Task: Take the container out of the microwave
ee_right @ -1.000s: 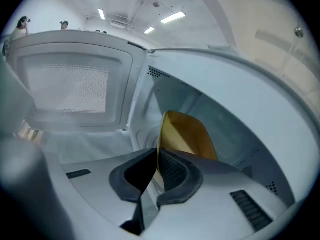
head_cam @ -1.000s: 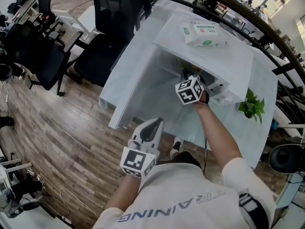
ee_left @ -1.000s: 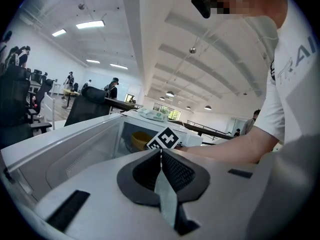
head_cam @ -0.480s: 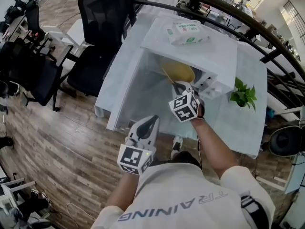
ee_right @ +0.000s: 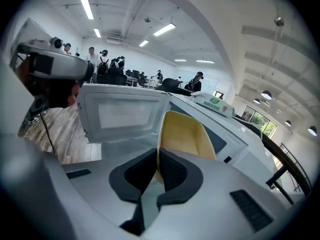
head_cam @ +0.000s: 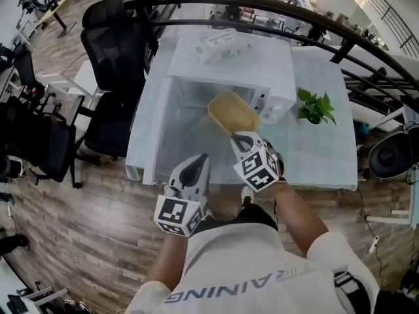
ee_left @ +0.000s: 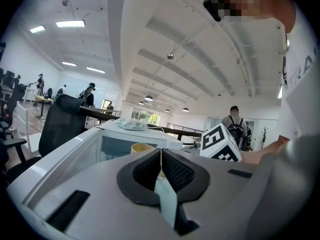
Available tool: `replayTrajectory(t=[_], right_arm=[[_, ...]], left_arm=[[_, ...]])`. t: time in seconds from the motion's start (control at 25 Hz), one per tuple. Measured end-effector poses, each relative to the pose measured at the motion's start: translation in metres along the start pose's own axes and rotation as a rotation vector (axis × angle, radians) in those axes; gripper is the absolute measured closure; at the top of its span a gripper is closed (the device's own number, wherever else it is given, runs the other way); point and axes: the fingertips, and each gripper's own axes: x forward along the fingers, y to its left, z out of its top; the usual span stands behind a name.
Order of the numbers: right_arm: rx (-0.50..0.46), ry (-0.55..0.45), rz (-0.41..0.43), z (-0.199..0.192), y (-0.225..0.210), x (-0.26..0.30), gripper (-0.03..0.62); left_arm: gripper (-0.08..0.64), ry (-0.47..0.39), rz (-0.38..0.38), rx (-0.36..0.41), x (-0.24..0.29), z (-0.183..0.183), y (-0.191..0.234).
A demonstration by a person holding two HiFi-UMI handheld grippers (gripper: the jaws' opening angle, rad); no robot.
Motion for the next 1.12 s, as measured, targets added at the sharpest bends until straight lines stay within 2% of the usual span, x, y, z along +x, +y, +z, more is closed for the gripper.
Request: replayTrajectory(t=[0.16, 0.56, 0.84, 1.12], right_arm=[[0.003, -0.017, -0.052, -0.001, 0.001, -0.037, 0.558], [0.053, 0.025, -0.159, -0.018, -0.007, -0.122, 0.558], [0.073, 0.040, -0.198, -0.021, -0.008, -0.137, 0.558], [0.073, 0.030, -0.177, -0.014, 0.000, -0.132, 0.558]], left_arm=[[0.523, -0.010, -0.061, 0.045, 0.003, 0.001, -0.005], [0.523, -0.001, -0.176, 0.054, 0.010, 0.010, -0.029], [0.523, 0.005, -0.203, 0.061, 0.004, 0.011, -0.035], [0.523, 0.012, -0.192, 0.053, -0.001, 0.010, -0.031]])
